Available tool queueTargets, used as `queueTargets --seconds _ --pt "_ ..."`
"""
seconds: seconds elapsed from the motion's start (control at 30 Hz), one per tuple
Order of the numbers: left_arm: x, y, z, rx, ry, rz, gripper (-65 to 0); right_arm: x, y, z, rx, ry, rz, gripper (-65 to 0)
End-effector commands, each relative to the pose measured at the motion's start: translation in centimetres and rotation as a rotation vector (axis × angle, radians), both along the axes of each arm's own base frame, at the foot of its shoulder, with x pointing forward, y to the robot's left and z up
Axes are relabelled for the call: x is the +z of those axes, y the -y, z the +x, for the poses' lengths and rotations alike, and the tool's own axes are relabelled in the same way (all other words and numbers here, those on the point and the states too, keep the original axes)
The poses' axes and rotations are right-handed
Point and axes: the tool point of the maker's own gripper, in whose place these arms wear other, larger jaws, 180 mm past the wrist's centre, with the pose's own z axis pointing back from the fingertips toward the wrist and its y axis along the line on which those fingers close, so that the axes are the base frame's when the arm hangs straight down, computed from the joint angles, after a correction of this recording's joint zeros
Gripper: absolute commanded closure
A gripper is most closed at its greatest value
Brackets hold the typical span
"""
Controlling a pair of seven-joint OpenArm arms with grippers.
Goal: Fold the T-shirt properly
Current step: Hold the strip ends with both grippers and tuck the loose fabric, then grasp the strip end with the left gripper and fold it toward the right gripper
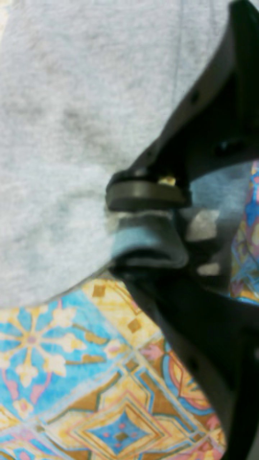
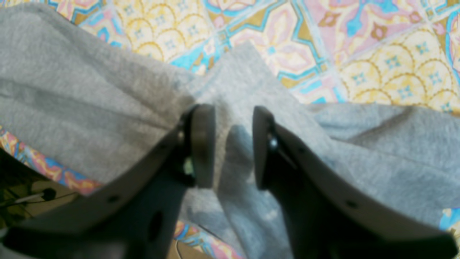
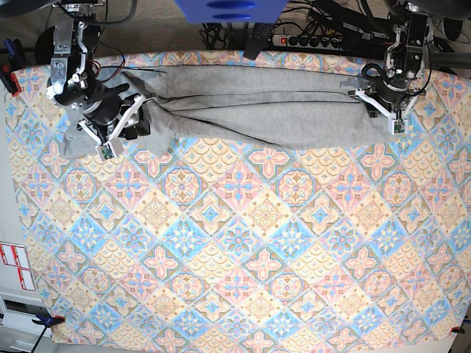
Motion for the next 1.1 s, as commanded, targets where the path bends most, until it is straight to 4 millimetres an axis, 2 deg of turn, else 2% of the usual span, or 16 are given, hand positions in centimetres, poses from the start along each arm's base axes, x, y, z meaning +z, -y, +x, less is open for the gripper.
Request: queueTargets --seconds 0.0,0.1,0.17,0.43,0.53,0.8,0.9,1.07 --pt "-1.2 1.6 -2.5 -0.037 -0.116 -0.053 -14.6 1.1 0.1 0.8 0.003 0.045 0.008 -18.0" --pt "-0.1 2.3 -1.9 -0.059 -0.081 -0.061 -7.8 1.1 0.1 0.8 0.003 0.045 0.008 -18.0" --pt "1.0 2.9 -1.1 -0.072 -0.045 -0.065 -0.2 1.1 0.1 0.8 0.002 0.046 0.009 -18.0" --pt "4.4 4.7 1.2 -0.113 0.066 -0.083 0.0 1.1 0.1 0.8 0.002 0.045 0.009 -18.0" --pt "5.8 6.0 2.1 -0.117 0.115 -0.107 0.0 1.1 0.1 0.8 0.002 0.045 0.009 -18.0" --pt "9.1 6.1 2.8 -0.056 0.212 -0.127 0.0 1.1 0.1 0.7 0.001 0.043 0.008 -18.0" --pt "9.9 7.1 2.9 -0.069 0.233 -0.146 0.0 1.2 0.2 0.9 0.001 0.048 0.006 -18.0" --pt "9.7 10.9 2.9 -0.061 0.242 -0.242 0.0 1.5 1.8 1.1 -0.040 0.057 -0.011 -18.0"
